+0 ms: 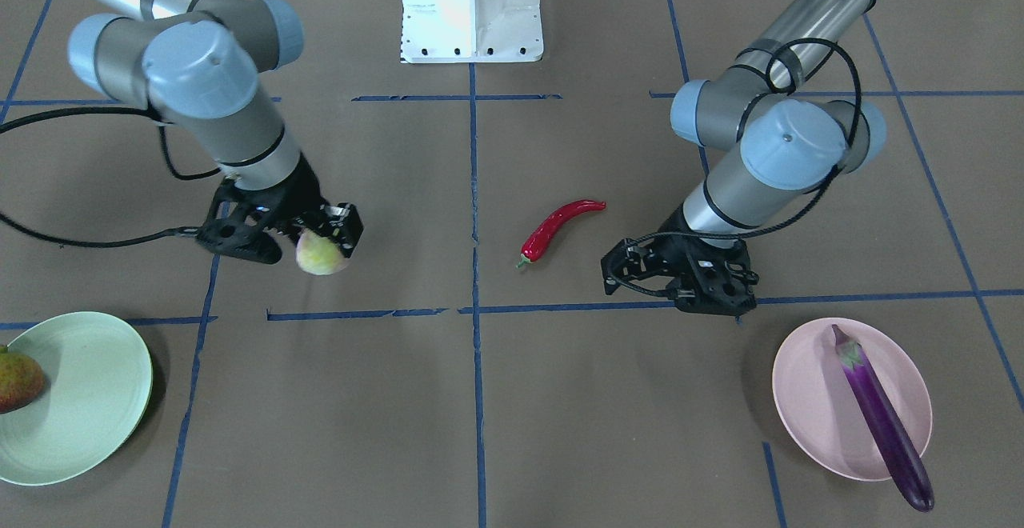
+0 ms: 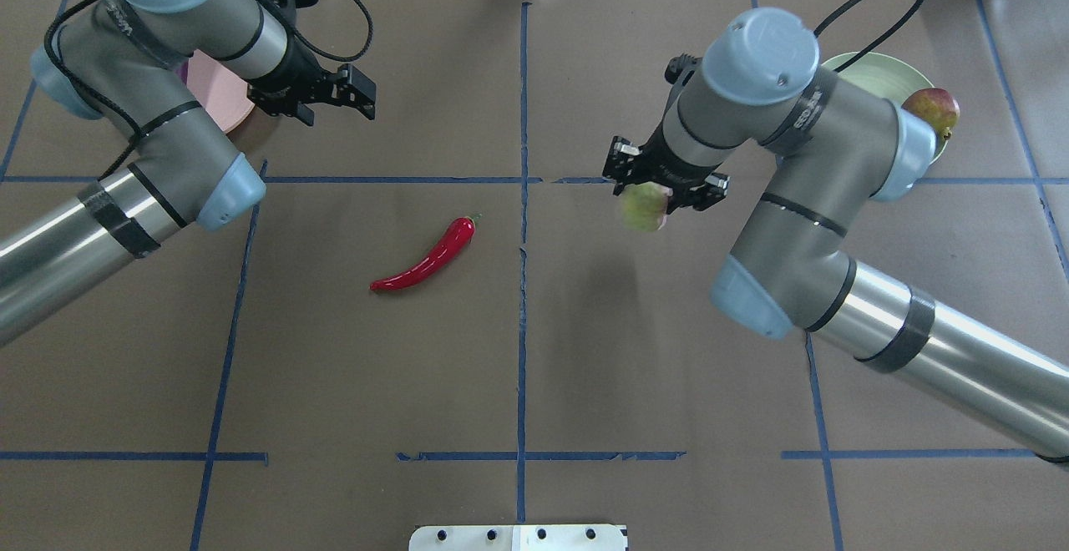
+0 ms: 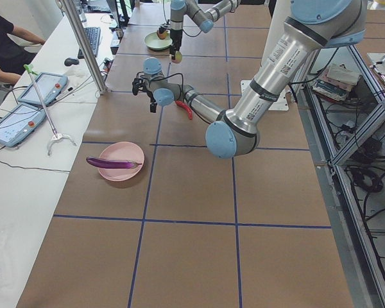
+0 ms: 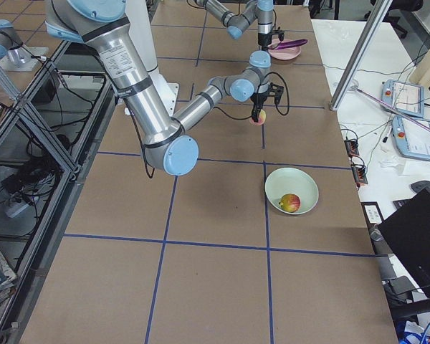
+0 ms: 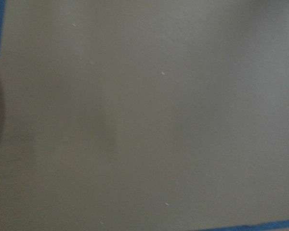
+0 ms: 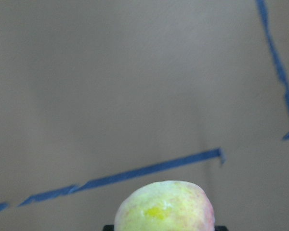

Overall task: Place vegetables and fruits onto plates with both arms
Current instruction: 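Carry peach to green plate with right gripper while left grasps chili pepper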

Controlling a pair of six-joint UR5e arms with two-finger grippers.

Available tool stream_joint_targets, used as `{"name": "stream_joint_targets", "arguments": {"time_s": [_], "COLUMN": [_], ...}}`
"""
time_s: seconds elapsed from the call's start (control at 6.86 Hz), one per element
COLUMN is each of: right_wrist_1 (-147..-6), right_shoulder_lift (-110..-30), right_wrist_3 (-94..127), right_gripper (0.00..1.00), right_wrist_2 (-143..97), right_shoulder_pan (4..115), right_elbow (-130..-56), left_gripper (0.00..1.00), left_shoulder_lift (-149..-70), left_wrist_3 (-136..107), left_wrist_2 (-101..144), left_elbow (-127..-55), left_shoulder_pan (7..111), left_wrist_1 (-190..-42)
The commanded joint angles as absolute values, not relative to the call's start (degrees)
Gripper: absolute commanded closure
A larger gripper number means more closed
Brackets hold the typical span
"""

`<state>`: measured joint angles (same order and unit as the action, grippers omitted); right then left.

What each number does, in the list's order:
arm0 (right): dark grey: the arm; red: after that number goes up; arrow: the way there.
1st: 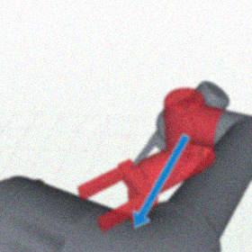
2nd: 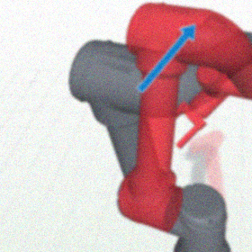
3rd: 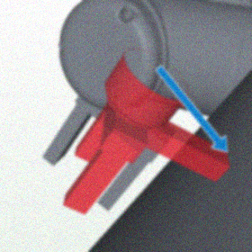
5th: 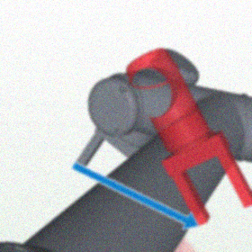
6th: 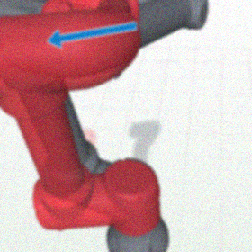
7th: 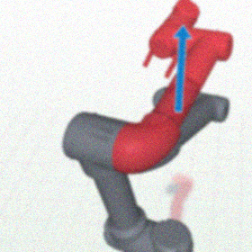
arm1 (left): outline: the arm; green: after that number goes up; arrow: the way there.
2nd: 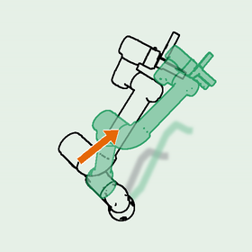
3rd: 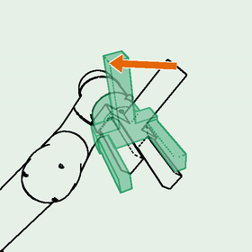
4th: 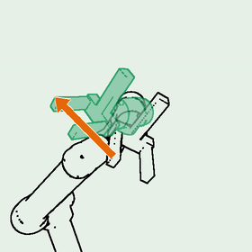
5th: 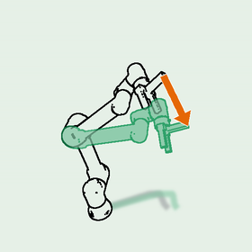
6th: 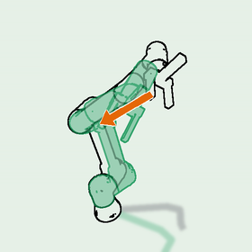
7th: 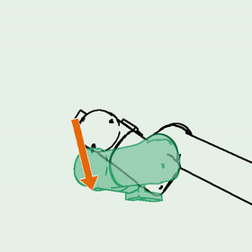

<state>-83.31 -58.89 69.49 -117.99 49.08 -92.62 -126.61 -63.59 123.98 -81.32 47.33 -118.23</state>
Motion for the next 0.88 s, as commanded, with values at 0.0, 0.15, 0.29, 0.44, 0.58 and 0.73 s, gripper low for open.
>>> {"name": "stream_joint_targets", "arguments": {"time_s": [0.0, 0.15, 0.29, 0.44, 0.58, 0.73], "right_wrist_1": [-82.7, -82.5, -79.3, -74.6, -72.7, -72.5], "right_shoulder_lift": [-59.3, -58.1, -57.3, -57.4, -57.5, -58.3], "right_wrist_3": [57.2, 55.7, 54.3, 53.9, 51.6, 51.2], "right_gripper": [1.00, 1.00, 1.00, 1.00, 0.97, 0.45], "right_wrist_2": [-118.6, -118.1, -117.8, -117.7, -116.9, -115.0], "right_shoulder_pan": [58.1, 60.1, 61.7, 63.9, 64.4, 64.4], "right_elbow": [-81.7, -76.3, -72.0, -67.2, -65.3, -65.0], "left_gripper": [0.03, 0.03, 0.04, 0.06, 0.04, 0.04], "left_shoulder_lift": [-127.4, -128.4, -128.5, -128.2, -128.1, -128.0], "left_wrist_3": [-62.1, -56.0, -51.7, -45.9, -41.1, -37.9], "left_wrist_2": [123.8, 123.8, 123.6, 123.6, 123.1, 121.0], "left_elbow": [-82.8, -82.7, -82.5, -81.8, -81.7, -81.6], "left_shoulder_pan": [44.1, 43.7, 42.0, 40.3, 39.2, 37.7], "left_wrist_1": [-118.7, -118.5, -118.2, -118.2, -118.0, -117.9]}}
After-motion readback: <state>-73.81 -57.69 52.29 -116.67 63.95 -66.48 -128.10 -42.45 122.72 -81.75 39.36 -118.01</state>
